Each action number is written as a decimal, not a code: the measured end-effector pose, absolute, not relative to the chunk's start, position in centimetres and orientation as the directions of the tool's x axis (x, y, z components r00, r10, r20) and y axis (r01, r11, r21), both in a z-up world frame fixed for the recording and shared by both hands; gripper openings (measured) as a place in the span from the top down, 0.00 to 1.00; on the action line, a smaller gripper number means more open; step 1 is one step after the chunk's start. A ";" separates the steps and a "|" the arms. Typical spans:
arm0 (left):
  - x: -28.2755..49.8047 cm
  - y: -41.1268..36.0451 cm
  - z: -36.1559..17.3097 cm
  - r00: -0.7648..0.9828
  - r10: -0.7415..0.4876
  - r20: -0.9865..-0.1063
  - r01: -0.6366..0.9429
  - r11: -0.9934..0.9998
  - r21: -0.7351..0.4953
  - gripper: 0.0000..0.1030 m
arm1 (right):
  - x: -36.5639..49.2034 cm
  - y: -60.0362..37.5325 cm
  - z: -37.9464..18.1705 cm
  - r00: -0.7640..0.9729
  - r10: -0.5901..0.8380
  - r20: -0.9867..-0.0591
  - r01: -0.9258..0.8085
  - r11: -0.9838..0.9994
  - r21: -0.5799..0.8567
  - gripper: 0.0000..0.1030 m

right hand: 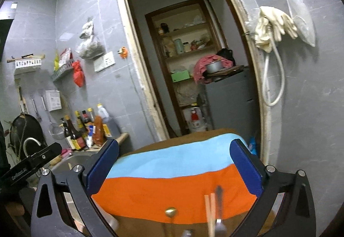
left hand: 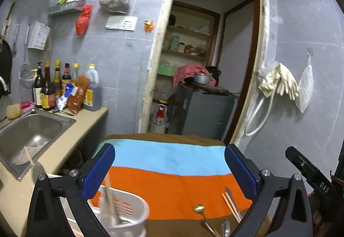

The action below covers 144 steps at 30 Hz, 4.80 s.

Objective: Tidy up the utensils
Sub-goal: 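Move both tools down toward the utensils on the brown stripe, then grasp a gold spoon with the left gripper while the right gripper grasps a silver fork, then carry the spoon and fork over the white caddy and lower them in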

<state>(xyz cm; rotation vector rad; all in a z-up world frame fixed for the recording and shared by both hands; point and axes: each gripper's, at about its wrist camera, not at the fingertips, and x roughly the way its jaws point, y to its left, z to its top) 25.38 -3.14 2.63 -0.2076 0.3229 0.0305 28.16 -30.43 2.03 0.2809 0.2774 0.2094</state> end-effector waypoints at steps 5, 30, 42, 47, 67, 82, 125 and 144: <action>25.8 -6.2 1.3 0.936 -0.026 -0.350 -0.047 0.979 -0.198 0.01 | 28.8 -33.3 1.1 0.934 0.225 -0.277 -0.143 0.947 0.287 0.02; 31.8 -9.5 -9.8 0.751 -0.099 -0.653 -0.070 0.971 -0.228 0.01 | 35.1 -37.4 -11.1 0.766 0.290 -0.574 -0.122 0.942 0.313 0.08; 34.2 -11.6 -13.5 0.625 -0.221 -0.749 0.007 0.961 -0.278 0.66 | 37.6 -35.5 -15.7 0.641 0.376 -0.669 -0.195 0.923 0.331 0.48; 35.1 -13.0 -14.4 0.561 -0.229 -0.796 0.030 0.966 -0.256 0.79 | 37.8 -35.3 -16.5 0.614 0.396 -0.683 -0.201 0.915 0.349 0.54; 37.0 -12.6 -15.4 0.500 -0.259 -0.827 -0.014 0.952 -0.307 0.89 | 39.3 -32.3 -17.9 0.505 0.436 -0.744 -0.293 0.898 0.328 0.83; 37.9 -11.4 -15.5 0.384 -0.376 -0.843 -0.038 0.906 -0.421 0.94 | 39.0 -33.3 -18.9 0.414 0.506 -0.757 -0.217 0.862 0.458 0.92; 30.3 -6.0 -4.7 0.749 -0.322 -0.579 0.084 0.913 -0.399 0.96 | 32.5 -32.3 -8.7 0.707 0.467 -0.530 -0.159 0.836 0.525 0.96; 27.2 -0.6 1.4 0.847 -0.290 -0.446 0.087 0.903 -0.421 0.96 | 32.2 -26.7 -3.1 0.752 0.543 -0.373 -0.296 0.784 0.545 0.96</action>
